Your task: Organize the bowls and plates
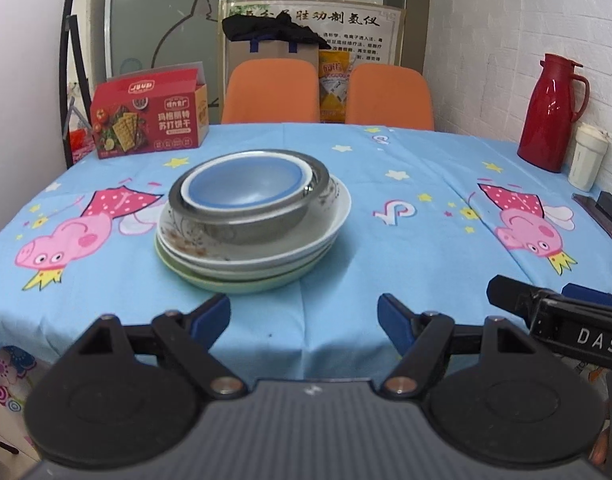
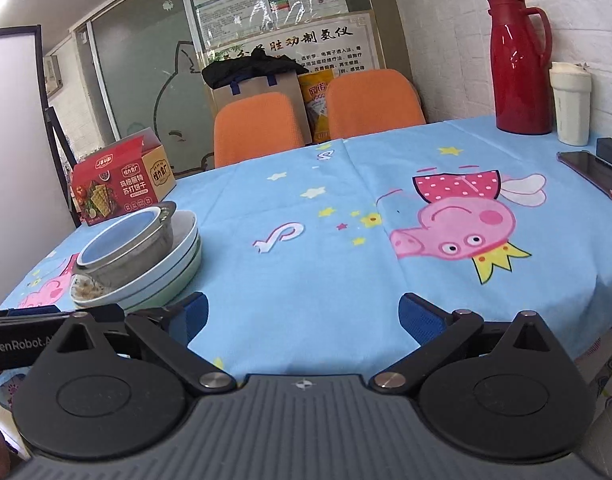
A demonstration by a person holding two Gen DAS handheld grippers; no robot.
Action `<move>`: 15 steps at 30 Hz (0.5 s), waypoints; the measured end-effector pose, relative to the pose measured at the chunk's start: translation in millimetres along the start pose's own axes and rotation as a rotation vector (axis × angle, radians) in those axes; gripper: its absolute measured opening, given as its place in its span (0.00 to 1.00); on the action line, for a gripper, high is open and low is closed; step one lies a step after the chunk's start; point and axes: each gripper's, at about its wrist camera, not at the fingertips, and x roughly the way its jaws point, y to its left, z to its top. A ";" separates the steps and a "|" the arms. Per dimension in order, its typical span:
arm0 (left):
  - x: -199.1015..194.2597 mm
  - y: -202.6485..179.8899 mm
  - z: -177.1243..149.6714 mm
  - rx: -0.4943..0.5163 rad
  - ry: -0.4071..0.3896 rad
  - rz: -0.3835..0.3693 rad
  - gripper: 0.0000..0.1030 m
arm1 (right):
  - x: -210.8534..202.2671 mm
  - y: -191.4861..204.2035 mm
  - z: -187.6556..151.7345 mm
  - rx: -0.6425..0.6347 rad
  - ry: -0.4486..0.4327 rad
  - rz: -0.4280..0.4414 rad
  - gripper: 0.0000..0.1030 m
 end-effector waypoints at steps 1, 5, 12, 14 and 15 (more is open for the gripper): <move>-2.6 -1.0 -3.9 0.001 0.001 -0.004 0.72 | -3.0 -0.4 -3.4 0.002 0.001 0.001 1.00; -11.8 -5.9 -15.1 0.008 -0.012 -0.006 0.72 | -14.1 -1.8 -11.1 0.011 -0.002 0.020 1.00; -22.1 -12.8 -17.8 0.030 -0.041 0.002 0.72 | -27.0 1.7 -17.4 -0.020 -0.017 0.031 1.00; -23.0 -13.3 -18.3 0.033 -0.043 0.005 0.72 | -30.1 1.3 -17.6 -0.020 -0.028 0.026 1.00; -23.2 -13.7 -18.6 0.035 -0.042 0.007 0.72 | -30.9 1.8 -17.6 -0.022 -0.029 0.022 1.00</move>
